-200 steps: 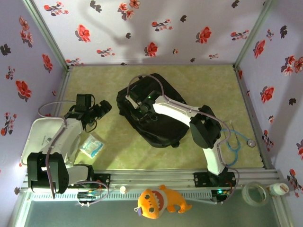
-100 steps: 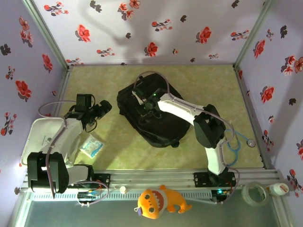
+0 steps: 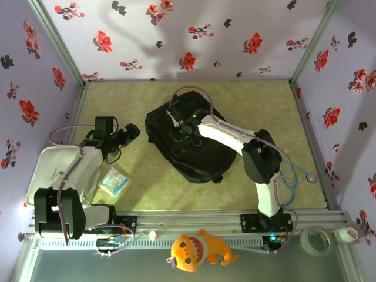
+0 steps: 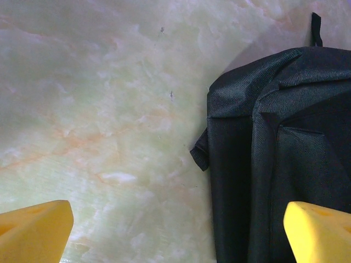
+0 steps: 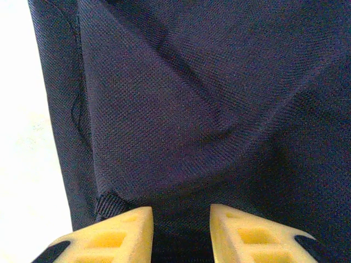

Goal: Pack the student bag

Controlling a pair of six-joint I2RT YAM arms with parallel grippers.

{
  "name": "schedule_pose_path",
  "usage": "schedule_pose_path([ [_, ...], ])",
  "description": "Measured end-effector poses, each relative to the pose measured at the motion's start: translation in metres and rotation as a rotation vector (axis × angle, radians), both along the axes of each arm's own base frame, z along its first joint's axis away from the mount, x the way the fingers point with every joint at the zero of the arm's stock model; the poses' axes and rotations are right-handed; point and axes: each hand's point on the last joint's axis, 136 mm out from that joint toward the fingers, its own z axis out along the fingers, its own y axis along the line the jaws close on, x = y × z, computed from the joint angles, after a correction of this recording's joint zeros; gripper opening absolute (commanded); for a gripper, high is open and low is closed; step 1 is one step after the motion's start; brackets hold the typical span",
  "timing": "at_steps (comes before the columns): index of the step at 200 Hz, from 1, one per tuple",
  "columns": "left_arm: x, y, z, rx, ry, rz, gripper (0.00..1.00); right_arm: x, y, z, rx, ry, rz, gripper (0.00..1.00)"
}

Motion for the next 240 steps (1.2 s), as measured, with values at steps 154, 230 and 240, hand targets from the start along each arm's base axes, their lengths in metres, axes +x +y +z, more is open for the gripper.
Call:
schedule_pose_path([
  [154, 0.0, -0.002, 0.0, -0.008, 0.001, -0.007, 1.0, -0.022, 0.001, 0.013, 0.012, -0.005, 0.022, 0.44],
  [230, -0.001, -0.003, 0.0, -0.012, 0.001, -0.01, 1.0, -0.038, 0.029, -0.011, -0.079, 0.027, 0.167, 0.46],
  [240, -0.001, -0.003, 0.0, -0.013, 0.001, -0.011, 1.0, -0.039, 0.03, -0.014, -0.092, 0.027, 0.178, 0.45],
])
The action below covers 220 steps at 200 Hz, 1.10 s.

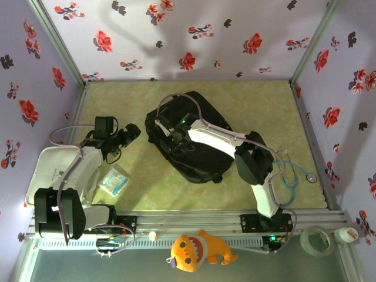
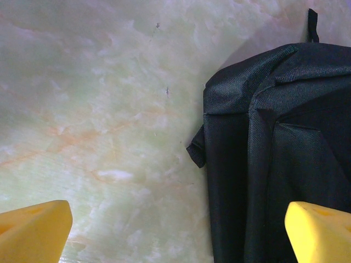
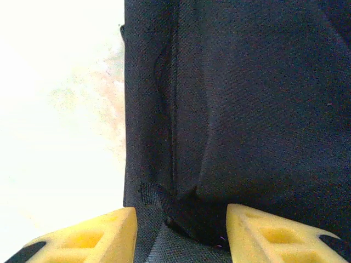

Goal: Pack the student bag

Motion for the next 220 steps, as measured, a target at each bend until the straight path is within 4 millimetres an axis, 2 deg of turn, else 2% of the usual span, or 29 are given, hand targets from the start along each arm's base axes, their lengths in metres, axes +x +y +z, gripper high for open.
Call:
schedule_pose_path([
  [105, 0.0, 0.0, -0.005, 0.001, 0.015, 0.0, 1.0, 0.014, -0.002, -0.004, -0.049, -0.056, -0.055, 0.13],
  [158, 0.0, 0.0, -0.005, 0.001, 0.015, -0.001, 1.0, 0.015, -0.005, -0.005, -0.037, -0.063, -0.08, 0.16],
  [220, 0.0, 0.0, -0.005, 0.0, 0.015, -0.001, 1.0, 0.026, -0.015, 0.013, -0.001, -0.1, -0.128, 0.17],
])
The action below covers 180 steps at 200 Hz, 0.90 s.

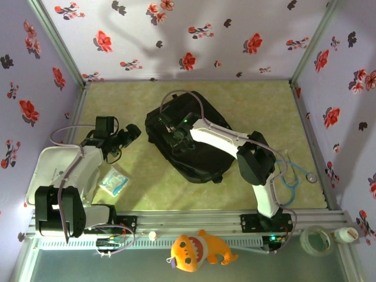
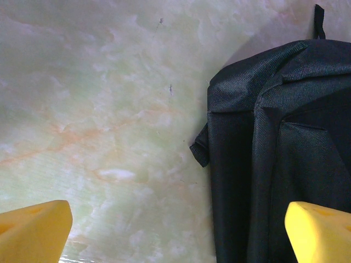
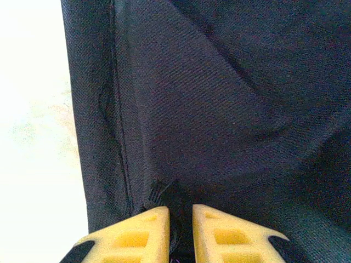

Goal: Pack the student bag

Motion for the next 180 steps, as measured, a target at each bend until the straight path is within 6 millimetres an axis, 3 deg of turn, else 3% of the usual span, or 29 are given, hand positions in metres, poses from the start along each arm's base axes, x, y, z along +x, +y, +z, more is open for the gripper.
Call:
schedule_pose_path([
  [113, 0.0, -0.001, 0.0, -0.006, 0.001, -0.005, 1.0, 0.001, 0.0, -0.006, -0.001, 0.007, -0.003, 0.23],
  [134, 0.0, -0.002, 0.0, -0.009, 0.001, -0.007, 1.0, 0.001, 0.0, -0.013, -0.01, 0.015, -0.004, 0.17],
  [163, -0.001, -0.005, 0.001, -0.02, 0.002, -0.017, 0.98, 0.001, 0.0, -0.018, -0.02, 0.02, -0.01, 0.0],
  [180, -0.002, -0.01, 0.002, -0.029, 0.0, -0.034, 0.95, 0.003, -0.001, -0.017, -0.022, 0.013, -0.02, 0.0],
])
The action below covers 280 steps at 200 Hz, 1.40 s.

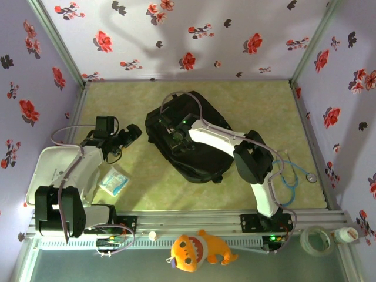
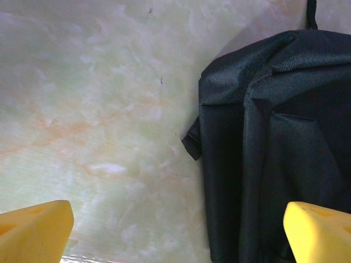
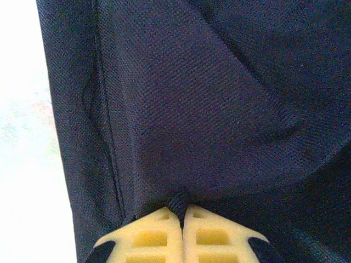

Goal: Pack the student bag

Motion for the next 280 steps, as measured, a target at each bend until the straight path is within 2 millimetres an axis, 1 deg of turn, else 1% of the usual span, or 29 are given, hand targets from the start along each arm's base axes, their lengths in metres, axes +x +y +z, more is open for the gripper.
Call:
schedule_pose_path([
  [12, 0.0, -0.008, 0.002, -0.014, -0.008, -0.023, 0.92, 0.001, -0.002, 0.0, -0.001, -0.009, -0.008, 0.0],
  [26, 0.0, -0.022, 0.006, -0.041, -0.027, -0.063, 0.88, 0.001, -0.005, 0.003, 0.004, -0.022, -0.021, 0.0],
  [46, -0.001, -0.051, 0.013, -0.098, -0.063, -0.138, 0.82, 0.001, -0.013, 0.013, 0.027, -0.043, -0.047, 0.0],
  [60, -0.005, -0.072, 0.012, -0.134, -0.072, -0.192, 0.79, 0.002, -0.018, 0.022, 0.052, -0.056, -0.069, 0.0],
  [74, -0.008, -0.093, 0.008, -0.164, -0.062, -0.245, 0.75, 0.002, -0.021, 0.03, 0.079, -0.067, -0.086, 0.0],
  [96, -0.013, -0.121, -0.001, -0.199, -0.044, -0.32, 0.68, 0.002, -0.024, 0.037, 0.115, -0.074, -0.109, 0.0],
  [118, -0.017, -0.142, -0.011, -0.218, -0.012, -0.374, 0.59, 0.001, -0.026, 0.037, 0.138, -0.066, -0.125, 0.0],
  [132, -0.015, -0.151, -0.014, -0.232, -0.003, -0.39, 0.53, 0.001, -0.027, 0.037, 0.151, -0.059, -0.135, 0.0],
  [169, -0.006, -0.164, -0.019, -0.284, 0.008, -0.384, 0.36, 0.003, -0.028, 0.035, 0.178, -0.038, -0.147, 0.0],
  [180, -0.004, -0.168, -0.02, -0.291, 0.013, -0.386, 0.29, 0.004, -0.027, 0.035, 0.186, -0.034, -0.152, 0.0],
  [199, 0.0, -0.174, -0.02, -0.304, 0.025, -0.387, 0.08, 0.004, -0.027, 0.036, 0.194, -0.031, -0.157, 0.0],
  [208, 0.001, -0.175, -0.021, -0.302, 0.028, -0.391, 0.0, 0.005, -0.028, 0.035, 0.193, -0.033, -0.162, 0.0],
  [224, 0.002, -0.176, -0.021, -0.304, 0.031, -0.388, 0.0, 0.01, -0.036, 0.034, 0.173, -0.051, -0.191, 0.0],
  [236, 0.003, -0.176, -0.021, -0.301, 0.031, -0.389, 0.0, 0.017, -0.047, 0.033, 0.137, -0.08, -0.227, 0.0],
  [263, 0.003, -0.175, -0.021, -0.295, 0.036, -0.385, 0.0, 0.036, -0.083, 0.037, 0.056, -0.146, -0.332, 0.0],
  [280, 0.002, -0.173, -0.021, -0.285, 0.037, -0.385, 0.0, 0.047, -0.107, 0.047, 0.027, -0.19, -0.405, 0.0],
])
